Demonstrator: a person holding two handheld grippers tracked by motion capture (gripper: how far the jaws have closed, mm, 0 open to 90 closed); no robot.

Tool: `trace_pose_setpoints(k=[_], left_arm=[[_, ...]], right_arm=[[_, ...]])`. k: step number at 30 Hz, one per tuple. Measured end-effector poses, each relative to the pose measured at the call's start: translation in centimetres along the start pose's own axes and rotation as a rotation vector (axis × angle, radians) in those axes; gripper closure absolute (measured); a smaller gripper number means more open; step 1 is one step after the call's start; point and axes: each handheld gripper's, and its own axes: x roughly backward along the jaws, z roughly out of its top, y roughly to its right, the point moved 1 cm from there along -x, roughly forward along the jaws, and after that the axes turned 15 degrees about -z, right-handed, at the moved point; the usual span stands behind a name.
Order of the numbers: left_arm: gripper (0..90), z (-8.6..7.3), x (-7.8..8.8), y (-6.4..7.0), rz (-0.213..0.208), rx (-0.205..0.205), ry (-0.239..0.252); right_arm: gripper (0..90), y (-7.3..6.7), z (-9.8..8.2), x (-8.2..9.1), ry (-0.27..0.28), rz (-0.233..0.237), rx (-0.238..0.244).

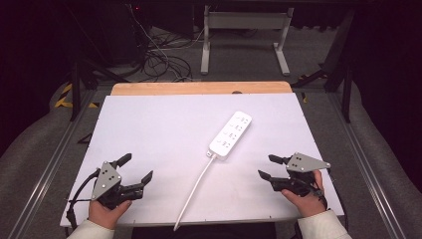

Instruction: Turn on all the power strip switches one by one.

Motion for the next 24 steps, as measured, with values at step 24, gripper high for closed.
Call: trace_pose_setpoints(k=[24], left_arm=[[15.8, 0.08, 0.05, 0.18, 0.027, -0.023, -0.014]], right_arm=[[37.1, -0.38, 0.78, -0.14, -0.026, 0.028, 0.034]])
